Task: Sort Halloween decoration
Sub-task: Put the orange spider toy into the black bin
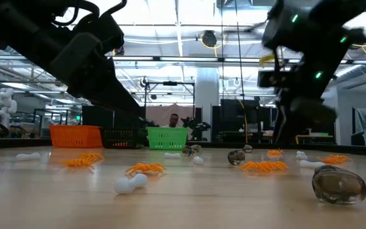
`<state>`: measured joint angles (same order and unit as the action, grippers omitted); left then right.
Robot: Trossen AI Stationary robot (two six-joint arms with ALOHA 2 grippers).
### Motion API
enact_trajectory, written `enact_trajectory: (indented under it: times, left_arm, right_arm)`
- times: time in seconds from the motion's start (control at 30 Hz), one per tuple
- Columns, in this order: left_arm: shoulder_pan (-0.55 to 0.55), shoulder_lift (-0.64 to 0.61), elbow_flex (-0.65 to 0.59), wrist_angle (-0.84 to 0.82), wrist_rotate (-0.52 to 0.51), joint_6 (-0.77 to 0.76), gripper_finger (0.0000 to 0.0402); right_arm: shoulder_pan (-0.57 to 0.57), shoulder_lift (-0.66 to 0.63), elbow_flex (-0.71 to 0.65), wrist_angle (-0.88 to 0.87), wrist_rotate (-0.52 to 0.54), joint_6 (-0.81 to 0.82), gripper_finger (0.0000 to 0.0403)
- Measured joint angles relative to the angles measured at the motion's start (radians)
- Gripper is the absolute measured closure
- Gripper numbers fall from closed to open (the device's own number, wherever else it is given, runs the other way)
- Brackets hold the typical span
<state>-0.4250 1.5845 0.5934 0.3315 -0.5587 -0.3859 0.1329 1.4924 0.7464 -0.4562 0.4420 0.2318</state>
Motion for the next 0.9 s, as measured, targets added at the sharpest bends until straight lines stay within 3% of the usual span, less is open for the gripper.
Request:
enact_trajectory:
  times: [0.1, 0.37, 0.53, 0.7, 0.9]
  left_arm:
    - [-0.003, 0.000, 0.000, -0.002, 0.000, 0.000, 0.0187]
    - [-0.003, 0.000, 0.000, -0.005, 0.000, 0.008, 0.0187]
    - [-0.003, 0.000, 0.000, -0.016, 0.000, 0.008, 0.0187]
    - [-0.003, 0.000, 0.000, -0.031, -0.008, 0.007, 0.0187]
    - [-0.002, 0.000, 0.000, -0.027, -0.041, 0.008, 0.0187]
  right_arm:
    - [-0.075, 0.000, -0.045, 0.049, -0.006, -0.048, 0.0252]
    - [-0.207, -0.006, -0.136, 0.205, -0.150, -0.042, 0.0269]
    - [-0.256, -0.005, -0.142, 0.208, -0.200, -0.016, 0.0319]
    - [-0.276, -0.002, -0.143, 0.210, -0.181, -0.018, 0.0391]
    - [-0.266, -0.001, -0.144, 0.274, -0.177, -0.052, 0.0400]
